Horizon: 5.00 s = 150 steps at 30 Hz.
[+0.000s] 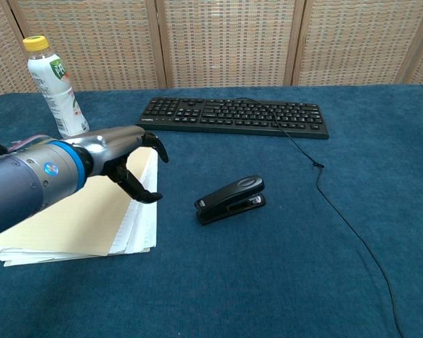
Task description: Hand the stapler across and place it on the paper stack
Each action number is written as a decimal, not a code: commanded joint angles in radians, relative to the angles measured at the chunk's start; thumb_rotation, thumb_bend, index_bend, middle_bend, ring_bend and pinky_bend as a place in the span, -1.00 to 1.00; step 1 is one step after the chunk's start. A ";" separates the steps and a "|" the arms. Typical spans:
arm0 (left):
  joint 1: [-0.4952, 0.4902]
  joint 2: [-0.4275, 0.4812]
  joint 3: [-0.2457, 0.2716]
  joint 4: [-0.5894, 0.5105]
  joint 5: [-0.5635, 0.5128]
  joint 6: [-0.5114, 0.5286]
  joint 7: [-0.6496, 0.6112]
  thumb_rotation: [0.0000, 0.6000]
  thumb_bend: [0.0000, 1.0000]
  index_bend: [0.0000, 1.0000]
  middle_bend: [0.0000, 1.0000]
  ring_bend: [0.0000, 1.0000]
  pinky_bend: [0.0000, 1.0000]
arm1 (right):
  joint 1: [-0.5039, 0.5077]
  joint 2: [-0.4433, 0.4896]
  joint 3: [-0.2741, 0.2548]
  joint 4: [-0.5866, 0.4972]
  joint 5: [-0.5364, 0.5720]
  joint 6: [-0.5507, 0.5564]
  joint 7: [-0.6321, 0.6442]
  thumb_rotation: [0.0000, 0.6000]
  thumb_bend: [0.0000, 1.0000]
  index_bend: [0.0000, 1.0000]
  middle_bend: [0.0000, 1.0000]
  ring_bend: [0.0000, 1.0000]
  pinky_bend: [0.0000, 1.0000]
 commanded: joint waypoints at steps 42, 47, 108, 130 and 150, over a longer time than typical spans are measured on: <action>-0.224 -0.407 -0.080 0.466 -0.067 -0.043 -0.009 1.00 -0.13 -0.11 -0.54 -0.54 -0.31 | -0.032 0.029 0.054 0.013 -0.017 -0.030 0.118 1.00 -0.75 -0.86 -1.00 -1.00 -1.00; -0.215 -0.437 -0.038 0.529 0.099 0.045 -0.079 1.00 0.37 0.48 0.01 -0.05 0.10 | -0.037 0.033 0.057 0.009 -0.026 -0.021 0.125 1.00 -0.74 -0.86 -1.00 -1.00 -1.00; 0.152 0.032 0.188 0.569 0.444 -0.091 -0.291 1.00 0.07 0.35 -0.13 -0.15 -0.06 | -0.053 0.049 0.053 -0.058 -0.060 -0.013 0.097 1.00 -0.74 -0.84 -1.00 -1.00 -1.00; 0.181 0.150 0.144 0.376 0.448 -0.112 -0.334 1.00 -0.38 -0.81 -1.00 -1.00 -1.00 | -0.057 0.051 0.055 -0.061 -0.066 -0.005 0.100 1.00 -0.75 -0.84 -1.00 -1.00 -1.00; 0.483 0.408 0.330 0.060 0.709 0.345 -0.295 1.00 -0.65 -1.00 -1.00 -1.00 -1.00 | -0.058 0.035 0.037 -0.080 -0.060 -0.002 -0.080 1.00 -0.75 -0.84 -1.00 -1.00 -1.00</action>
